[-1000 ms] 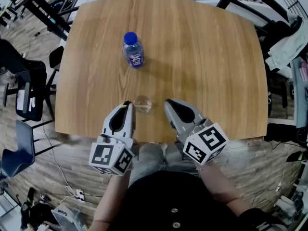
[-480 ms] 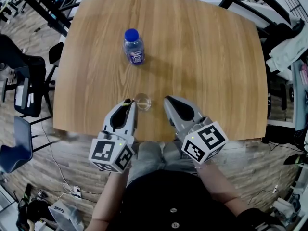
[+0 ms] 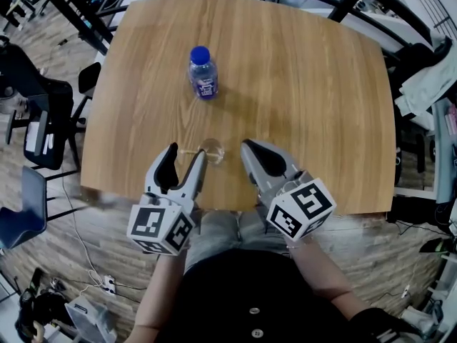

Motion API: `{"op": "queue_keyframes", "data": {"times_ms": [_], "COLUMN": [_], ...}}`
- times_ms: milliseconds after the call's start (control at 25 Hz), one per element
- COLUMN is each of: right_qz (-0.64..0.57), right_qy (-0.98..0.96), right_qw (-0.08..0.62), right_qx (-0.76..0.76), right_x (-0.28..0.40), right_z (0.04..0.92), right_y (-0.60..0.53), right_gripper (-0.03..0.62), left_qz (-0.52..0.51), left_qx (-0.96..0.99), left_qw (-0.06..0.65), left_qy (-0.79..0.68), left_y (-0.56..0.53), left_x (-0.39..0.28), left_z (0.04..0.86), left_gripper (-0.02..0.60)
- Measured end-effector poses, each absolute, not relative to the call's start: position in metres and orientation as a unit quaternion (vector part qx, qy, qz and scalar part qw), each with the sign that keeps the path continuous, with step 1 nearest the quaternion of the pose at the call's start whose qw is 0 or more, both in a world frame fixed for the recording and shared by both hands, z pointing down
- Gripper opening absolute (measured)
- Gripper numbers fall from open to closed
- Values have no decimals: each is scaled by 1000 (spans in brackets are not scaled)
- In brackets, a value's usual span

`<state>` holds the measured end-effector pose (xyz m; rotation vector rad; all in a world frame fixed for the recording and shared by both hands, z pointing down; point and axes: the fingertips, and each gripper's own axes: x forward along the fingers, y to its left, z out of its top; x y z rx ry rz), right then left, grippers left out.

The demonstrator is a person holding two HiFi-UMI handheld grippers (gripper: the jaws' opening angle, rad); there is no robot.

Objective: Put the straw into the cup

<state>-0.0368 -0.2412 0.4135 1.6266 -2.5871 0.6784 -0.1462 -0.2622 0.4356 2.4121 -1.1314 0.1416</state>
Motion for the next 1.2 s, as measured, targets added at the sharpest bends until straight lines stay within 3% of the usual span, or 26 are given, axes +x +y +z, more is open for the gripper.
{"op": "queue_keyframes", "data": {"times_ms": [640, 1200], "right_qz": [169, 147], "right_qy": [-865, -896], "right_qw": [-14, -12], "right_qx": [473, 420], "right_x": [-55, -78], "right_z": [363, 338], "right_y": [-232, -215], "right_gripper": [-2, -2], "left_qz": [-5, -21], "left_qx": [881, 872], "left_qw": [192, 170], "left_qy": [-433, -459], "left_y": [-240, -211], "left_x": [-174, -170], "left_z": [369, 354], "left_gripper": [252, 133]}}
